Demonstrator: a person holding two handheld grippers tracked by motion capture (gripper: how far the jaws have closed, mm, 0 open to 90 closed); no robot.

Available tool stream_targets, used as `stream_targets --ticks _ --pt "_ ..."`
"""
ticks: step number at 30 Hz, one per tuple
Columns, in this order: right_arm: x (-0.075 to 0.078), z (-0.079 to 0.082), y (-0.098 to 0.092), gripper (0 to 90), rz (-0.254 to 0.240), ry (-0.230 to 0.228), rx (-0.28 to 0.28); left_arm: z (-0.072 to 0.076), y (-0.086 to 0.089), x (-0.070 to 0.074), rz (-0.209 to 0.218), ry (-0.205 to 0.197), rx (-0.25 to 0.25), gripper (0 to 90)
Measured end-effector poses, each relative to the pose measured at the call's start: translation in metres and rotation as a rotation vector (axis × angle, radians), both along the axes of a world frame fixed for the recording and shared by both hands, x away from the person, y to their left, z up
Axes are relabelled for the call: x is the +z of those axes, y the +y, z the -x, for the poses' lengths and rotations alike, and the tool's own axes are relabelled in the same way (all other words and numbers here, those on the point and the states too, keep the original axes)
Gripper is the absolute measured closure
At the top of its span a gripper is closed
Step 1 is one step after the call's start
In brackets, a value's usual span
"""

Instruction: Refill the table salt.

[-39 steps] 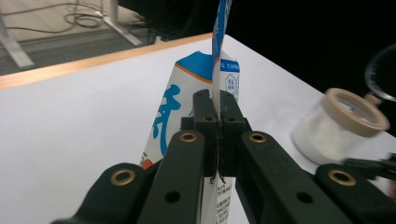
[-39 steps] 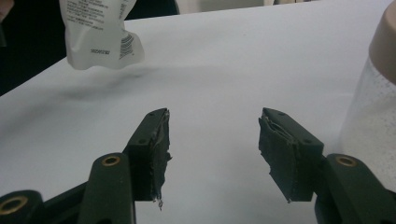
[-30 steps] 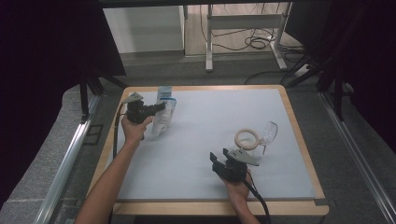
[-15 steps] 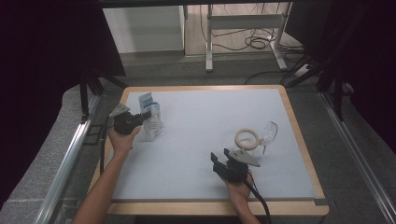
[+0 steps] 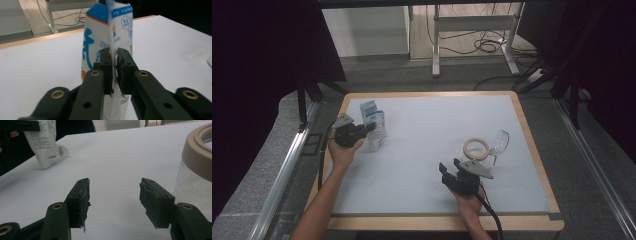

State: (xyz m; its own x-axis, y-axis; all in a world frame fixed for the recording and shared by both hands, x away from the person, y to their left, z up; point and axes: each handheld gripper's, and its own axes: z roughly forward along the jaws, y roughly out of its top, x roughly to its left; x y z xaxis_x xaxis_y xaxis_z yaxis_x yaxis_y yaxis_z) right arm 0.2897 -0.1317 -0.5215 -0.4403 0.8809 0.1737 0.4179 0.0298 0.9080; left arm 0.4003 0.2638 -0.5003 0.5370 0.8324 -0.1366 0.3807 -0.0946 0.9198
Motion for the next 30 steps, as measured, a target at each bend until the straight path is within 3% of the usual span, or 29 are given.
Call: stream_targets --ticks 5,9,13,19,22,30 --pt "0.001 0.0 -0.001 41.7 -0.002 0.0 -0.002 -0.007 -0.002 -0.004 0.021 0.024 -0.025 72.0" --pt "0.0 0.0 -0.001 41.7 0.001 0.0 -0.003 -0.01 -0.004 0.0 0.021 0.019 -0.037 67.0" --pt "-0.001 0.0 -0.001 41.5 0.001 0.003 -0.003 -0.01 -0.007 0.005 0.012 0.009 -0.048 70.2" --pt "0.0 0.0 -0.002 41.5 0.0 0.0 -0.004 -0.009 -0.008 0.005 0.017 0.009 -0.044 58.0" --pt "0.0 0.0 -0.003 41.5 0.0 -0.001 -0.006 -0.009 -0.008 0.006 0.007 0.005 -0.04 55.7" --pt "0.0 0.0 -0.002 41.4 0.0 0.0 -0.006 -0.01 -0.004 0.006 0.032 0.011 -0.042 47.6"
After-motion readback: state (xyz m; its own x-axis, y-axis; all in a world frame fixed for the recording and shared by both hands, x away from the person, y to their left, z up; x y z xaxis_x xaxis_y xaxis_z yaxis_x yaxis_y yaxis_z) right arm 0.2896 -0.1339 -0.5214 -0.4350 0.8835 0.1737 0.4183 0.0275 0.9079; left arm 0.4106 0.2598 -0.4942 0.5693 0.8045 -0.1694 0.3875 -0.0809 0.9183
